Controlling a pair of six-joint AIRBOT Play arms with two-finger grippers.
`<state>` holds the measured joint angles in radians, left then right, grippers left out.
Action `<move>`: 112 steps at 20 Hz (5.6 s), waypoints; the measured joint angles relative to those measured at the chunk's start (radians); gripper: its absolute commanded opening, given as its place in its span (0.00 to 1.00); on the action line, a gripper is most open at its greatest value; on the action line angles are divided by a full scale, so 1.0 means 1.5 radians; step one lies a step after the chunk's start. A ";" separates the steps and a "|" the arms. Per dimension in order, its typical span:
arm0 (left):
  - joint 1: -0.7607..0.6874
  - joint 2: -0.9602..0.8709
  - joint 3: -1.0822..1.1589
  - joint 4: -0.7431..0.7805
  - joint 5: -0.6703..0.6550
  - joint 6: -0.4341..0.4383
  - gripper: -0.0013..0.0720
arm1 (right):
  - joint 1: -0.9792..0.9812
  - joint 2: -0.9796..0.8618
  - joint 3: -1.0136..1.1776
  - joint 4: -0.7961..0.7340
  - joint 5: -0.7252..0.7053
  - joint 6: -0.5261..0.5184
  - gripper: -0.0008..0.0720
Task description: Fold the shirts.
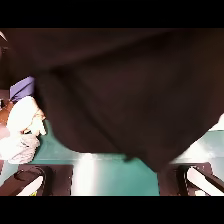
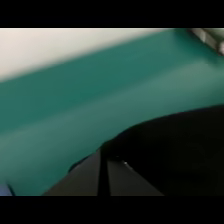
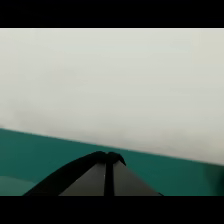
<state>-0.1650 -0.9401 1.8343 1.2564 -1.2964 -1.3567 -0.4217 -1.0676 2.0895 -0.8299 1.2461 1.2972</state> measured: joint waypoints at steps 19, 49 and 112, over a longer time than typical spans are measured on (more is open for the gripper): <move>0.068 -0.364 -0.257 -0.005 0.221 -0.023 0.61 | 0.252 -0.422 -0.193 -0.212 -0.178 0.079 0.58; 0.186 -0.407 -0.487 -0.133 0.011 0.137 0.04 | 0.205 -0.161 -0.486 -0.040 0.162 -0.005 0.51; 0.232 0.103 0.120 -0.189 0.141 -0.002 0.05 | 0.120 0.169 -0.031 -0.321 -0.023 0.082 0.05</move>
<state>0.1825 -0.7860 2.0148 0.9733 -1.0851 -1.3602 -0.2413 -0.8143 2.0430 -1.3109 1.2114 1.4208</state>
